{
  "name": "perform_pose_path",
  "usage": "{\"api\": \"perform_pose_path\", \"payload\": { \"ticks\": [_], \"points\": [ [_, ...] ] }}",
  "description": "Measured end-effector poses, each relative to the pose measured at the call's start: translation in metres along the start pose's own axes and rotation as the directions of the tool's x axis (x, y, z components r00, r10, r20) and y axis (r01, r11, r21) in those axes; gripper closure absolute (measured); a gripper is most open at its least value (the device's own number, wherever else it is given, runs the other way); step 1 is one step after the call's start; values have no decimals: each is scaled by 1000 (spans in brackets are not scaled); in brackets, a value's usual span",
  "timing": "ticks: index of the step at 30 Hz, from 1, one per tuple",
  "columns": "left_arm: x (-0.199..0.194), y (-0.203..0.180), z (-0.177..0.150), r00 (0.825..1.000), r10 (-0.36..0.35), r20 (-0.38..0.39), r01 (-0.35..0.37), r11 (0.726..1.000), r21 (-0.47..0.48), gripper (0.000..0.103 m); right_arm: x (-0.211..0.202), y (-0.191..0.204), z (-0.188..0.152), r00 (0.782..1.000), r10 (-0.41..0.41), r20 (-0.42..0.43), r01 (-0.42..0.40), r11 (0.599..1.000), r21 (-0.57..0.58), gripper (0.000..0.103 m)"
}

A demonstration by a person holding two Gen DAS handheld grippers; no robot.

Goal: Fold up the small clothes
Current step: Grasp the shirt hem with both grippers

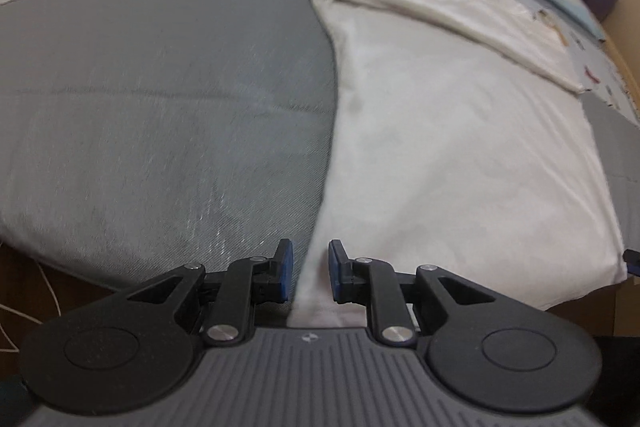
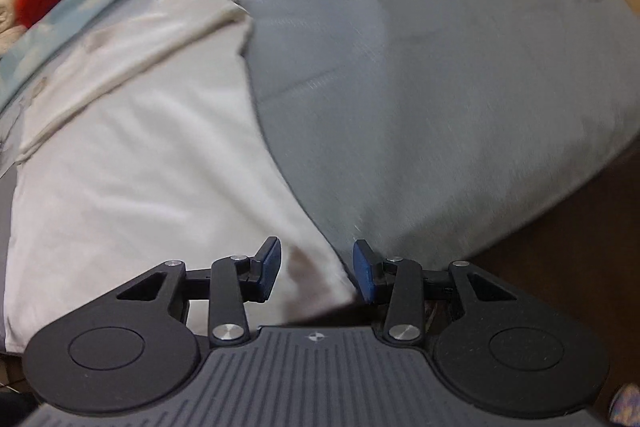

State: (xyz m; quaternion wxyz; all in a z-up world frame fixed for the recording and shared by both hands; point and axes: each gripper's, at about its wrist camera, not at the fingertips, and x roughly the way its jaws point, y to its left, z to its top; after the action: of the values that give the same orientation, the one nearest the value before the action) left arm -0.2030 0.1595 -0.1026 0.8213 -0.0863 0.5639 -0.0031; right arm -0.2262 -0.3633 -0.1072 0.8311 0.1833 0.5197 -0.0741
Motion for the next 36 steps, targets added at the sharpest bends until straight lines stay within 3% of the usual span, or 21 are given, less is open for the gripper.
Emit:
{"api": "perform_pose_path", "payload": {
  "ticks": [4,12,13,14,16,17,21,23,28,30,32,36],
  "points": [
    [12,3,-2,999,8,-47,-8,1000,-7,81,10,-2,0,1000,-8,-28,8,1000,-2,61],
    [15,0,-2,999,15,-48,-14,1000,16,81,18,6,-1,999,-33,-42,31,998,-60,59],
    [15,0,-2,999,14,-46,-13,1000,21,84,17,7,-1,999,-27,-42,24,997,-71,66],
    [14,-1,-2,999,4,-47,-3,1000,24,95,16,9,-2,999,-22,-39,18,996,-85,75],
    [14,-4,-2,999,-12,-46,13,999,34,97,12,12,-5,999,-12,-31,9,994,-107,93],
    [11,-5,-2,999,-15,-40,17,999,39,97,11,12,-4,1000,-10,-21,8,994,-108,97],
    [10,-4,-5,998,-18,-58,20,999,34,95,7,7,-4,1000,12,-14,-13,998,-66,97],
    [15,-4,-7,996,-11,-93,15,999,37,94,12,9,-6,999,-9,-39,6,997,-81,93],
    [16,-5,-6,996,-4,-90,8,999,45,94,17,11,-8,998,-31,-57,25,995,-94,88],
    [15,-6,-7,996,-8,-84,12,999,52,96,16,9,-8,998,-25,-55,20,996,-84,89],
    [12,-8,-7,998,-4,-70,8,998,66,97,13,9,-7,999,-21,-42,17,996,-85,96],
    [0,-13,-7,999,-15,-30,18,996,85,97,1,10,-6,1000,0,1,0,997,-84,97]
  ]
}}
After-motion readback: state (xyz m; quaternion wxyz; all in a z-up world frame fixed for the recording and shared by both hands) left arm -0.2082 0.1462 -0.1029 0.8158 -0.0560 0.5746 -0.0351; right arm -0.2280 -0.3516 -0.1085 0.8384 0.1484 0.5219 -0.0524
